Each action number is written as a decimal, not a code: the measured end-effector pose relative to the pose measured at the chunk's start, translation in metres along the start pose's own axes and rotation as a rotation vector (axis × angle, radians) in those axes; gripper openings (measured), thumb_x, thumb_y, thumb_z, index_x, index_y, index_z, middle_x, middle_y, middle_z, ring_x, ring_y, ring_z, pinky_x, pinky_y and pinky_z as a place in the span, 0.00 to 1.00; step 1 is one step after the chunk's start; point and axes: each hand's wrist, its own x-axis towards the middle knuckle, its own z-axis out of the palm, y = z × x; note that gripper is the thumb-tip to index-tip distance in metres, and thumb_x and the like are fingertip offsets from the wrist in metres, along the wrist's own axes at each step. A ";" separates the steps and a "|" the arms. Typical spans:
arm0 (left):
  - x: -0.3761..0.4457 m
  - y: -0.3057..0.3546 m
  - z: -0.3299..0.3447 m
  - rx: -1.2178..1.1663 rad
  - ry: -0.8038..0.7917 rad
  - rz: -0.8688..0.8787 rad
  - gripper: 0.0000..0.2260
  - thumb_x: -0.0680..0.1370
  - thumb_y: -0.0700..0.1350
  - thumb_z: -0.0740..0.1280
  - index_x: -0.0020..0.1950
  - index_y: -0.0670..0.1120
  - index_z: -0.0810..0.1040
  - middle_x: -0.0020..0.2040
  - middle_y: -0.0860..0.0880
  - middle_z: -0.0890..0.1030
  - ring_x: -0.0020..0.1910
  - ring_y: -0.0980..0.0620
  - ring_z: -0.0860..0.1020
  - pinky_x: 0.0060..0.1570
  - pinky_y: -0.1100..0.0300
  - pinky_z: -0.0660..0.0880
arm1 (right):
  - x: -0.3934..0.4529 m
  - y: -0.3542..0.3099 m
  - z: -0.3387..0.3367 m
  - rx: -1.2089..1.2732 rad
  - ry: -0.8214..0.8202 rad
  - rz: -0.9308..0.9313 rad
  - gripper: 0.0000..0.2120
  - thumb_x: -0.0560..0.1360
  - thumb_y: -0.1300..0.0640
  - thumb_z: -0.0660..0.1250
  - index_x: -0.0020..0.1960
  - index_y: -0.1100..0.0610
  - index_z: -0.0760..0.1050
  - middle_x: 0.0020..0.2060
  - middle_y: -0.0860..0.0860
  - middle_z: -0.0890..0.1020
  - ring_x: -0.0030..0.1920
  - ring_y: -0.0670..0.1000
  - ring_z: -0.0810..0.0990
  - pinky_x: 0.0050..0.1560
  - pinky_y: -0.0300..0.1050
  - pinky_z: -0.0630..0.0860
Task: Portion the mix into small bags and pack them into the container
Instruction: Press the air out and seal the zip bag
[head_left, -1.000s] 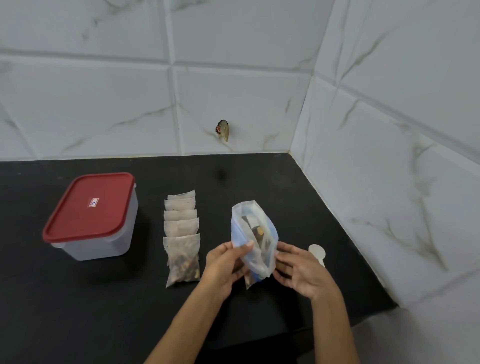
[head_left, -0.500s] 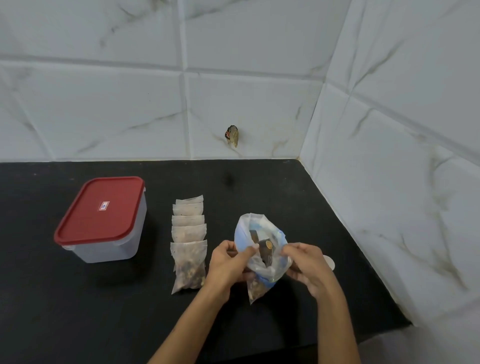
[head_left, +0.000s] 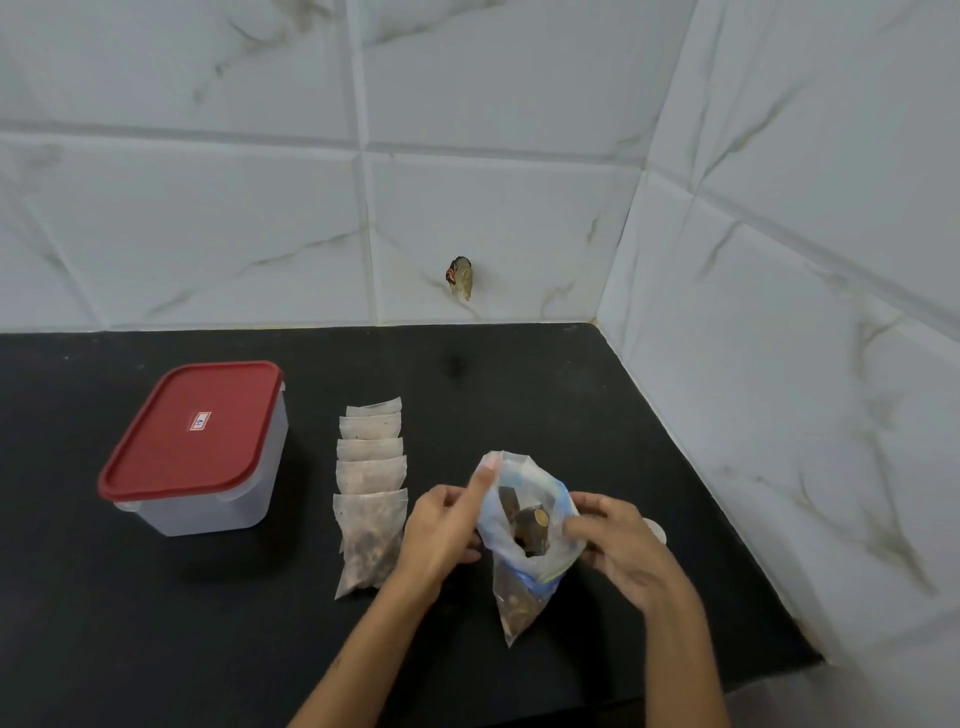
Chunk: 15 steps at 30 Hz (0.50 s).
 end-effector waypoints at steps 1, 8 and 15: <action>0.005 0.002 -0.002 -0.042 0.004 -0.023 0.32 0.69 0.72 0.61 0.51 0.43 0.80 0.46 0.45 0.84 0.46 0.48 0.82 0.44 0.56 0.80 | 0.003 0.001 -0.005 0.029 -0.048 0.027 0.16 0.67 0.59 0.74 0.54 0.61 0.80 0.42 0.55 0.84 0.45 0.53 0.80 0.50 0.50 0.75; 0.030 0.025 -0.002 -0.260 -0.085 -0.264 0.15 0.73 0.45 0.73 0.55 0.40 0.77 0.48 0.41 0.81 0.47 0.46 0.81 0.40 0.54 0.80 | 0.025 -0.018 -0.005 0.011 0.007 0.181 0.25 0.75 0.40 0.63 0.50 0.63 0.81 0.38 0.56 0.83 0.40 0.52 0.80 0.44 0.45 0.76; 0.033 0.019 0.009 0.190 0.157 0.194 0.06 0.71 0.39 0.71 0.38 0.46 0.76 0.36 0.49 0.79 0.35 0.53 0.77 0.34 0.60 0.73 | 0.027 -0.031 0.018 -0.354 0.304 -0.061 0.02 0.68 0.60 0.72 0.38 0.58 0.80 0.34 0.52 0.81 0.36 0.49 0.78 0.35 0.41 0.73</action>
